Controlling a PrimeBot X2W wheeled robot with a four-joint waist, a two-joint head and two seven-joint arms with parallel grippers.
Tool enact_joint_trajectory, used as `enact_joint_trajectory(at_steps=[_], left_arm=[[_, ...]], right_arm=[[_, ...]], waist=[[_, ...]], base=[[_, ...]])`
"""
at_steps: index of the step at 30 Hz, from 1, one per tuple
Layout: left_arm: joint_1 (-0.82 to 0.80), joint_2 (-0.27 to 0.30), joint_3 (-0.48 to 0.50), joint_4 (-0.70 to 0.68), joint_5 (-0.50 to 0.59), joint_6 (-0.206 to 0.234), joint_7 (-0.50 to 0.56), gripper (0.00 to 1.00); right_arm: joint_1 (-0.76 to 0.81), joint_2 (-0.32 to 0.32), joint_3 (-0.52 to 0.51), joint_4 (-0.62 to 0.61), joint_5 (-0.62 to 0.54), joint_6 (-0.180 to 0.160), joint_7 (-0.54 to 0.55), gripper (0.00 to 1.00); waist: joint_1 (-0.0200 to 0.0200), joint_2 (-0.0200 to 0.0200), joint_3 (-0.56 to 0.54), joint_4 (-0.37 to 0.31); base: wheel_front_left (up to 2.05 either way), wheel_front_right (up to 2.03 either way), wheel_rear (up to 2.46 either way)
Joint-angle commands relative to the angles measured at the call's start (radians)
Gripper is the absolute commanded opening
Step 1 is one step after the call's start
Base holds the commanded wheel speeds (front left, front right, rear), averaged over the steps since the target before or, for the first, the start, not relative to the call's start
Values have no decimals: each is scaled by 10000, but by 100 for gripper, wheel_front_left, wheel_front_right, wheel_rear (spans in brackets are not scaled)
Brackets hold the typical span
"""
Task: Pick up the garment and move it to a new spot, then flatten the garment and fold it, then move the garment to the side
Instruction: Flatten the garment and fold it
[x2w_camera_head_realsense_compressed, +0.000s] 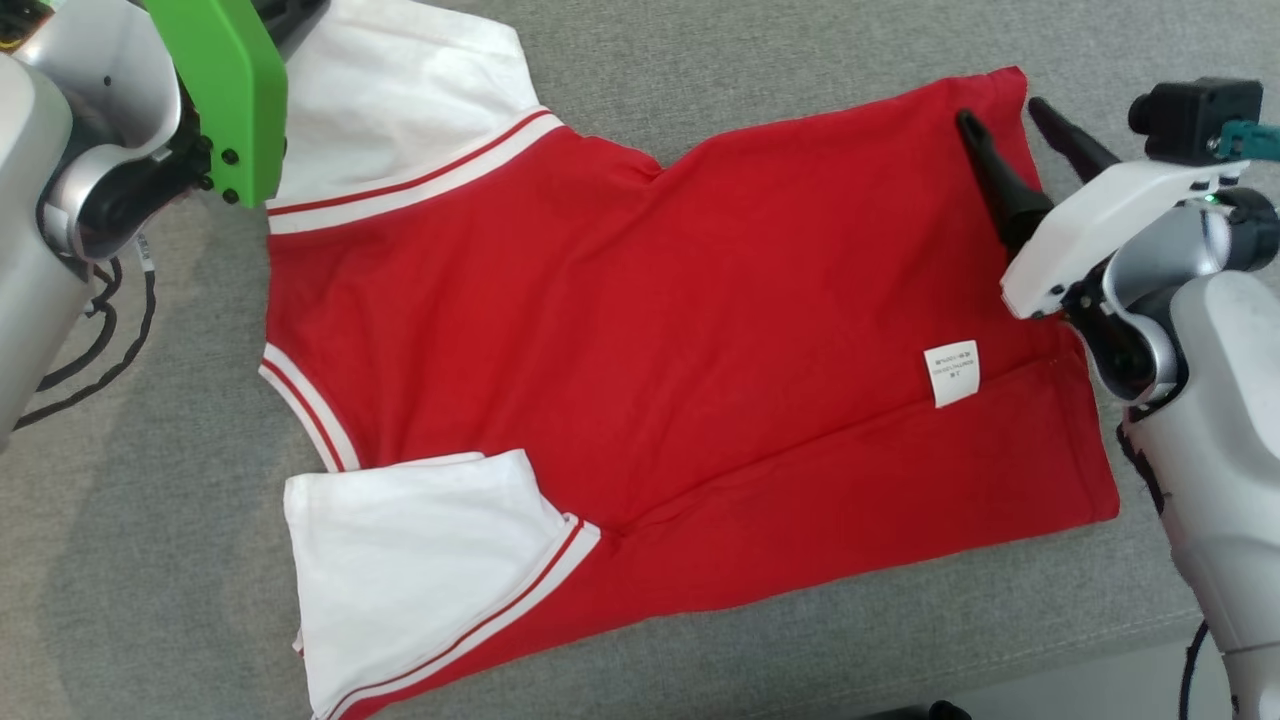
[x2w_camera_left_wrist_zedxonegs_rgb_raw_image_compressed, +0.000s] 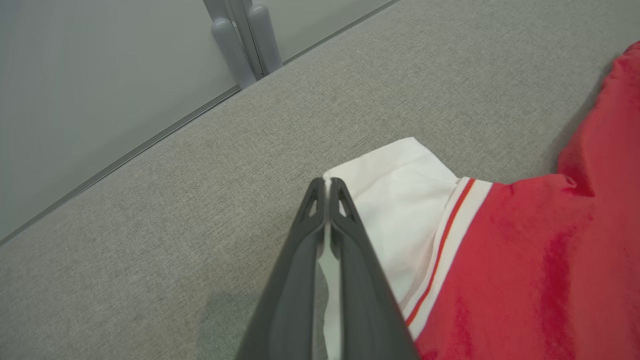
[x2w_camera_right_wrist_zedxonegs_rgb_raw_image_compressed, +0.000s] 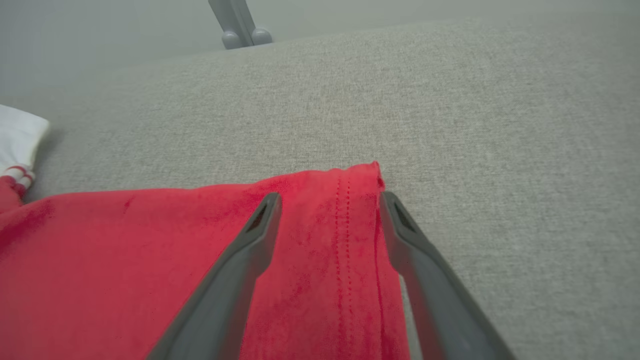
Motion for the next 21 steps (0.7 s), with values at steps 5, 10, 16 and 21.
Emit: enact_joint_trajectory(at_steps=[5, 10, 16, 21], left_arm=[[46, -66, -261, -172, -258, -12, -277, 0], [96, -136, -423, -116, -401, -12, -488, 0], [99, -136, -716, 25, -559, -12, -630, 0], [-9, -110, -930, 196, -668, -12, -759, 0]], right_arm=[[-651, -95, -186, 801, -359, -1, 661, 100], [-916, 43, -199, 1120, -262, -1, 729, 100], [-1121, 14, -107, 1357, -236, -1, 543, 33], [-1282, -25, -68, 1604, -149, -1, 403, 0]], waist=[[0, 0, -257, 520], [0, 0, -252, 642], [0, 0, -328, 694], [0, 0, -453, 744]], base=[[0, 0, 0], [0, 0, 0], [0, 0, 0], [0, 0, 0]])
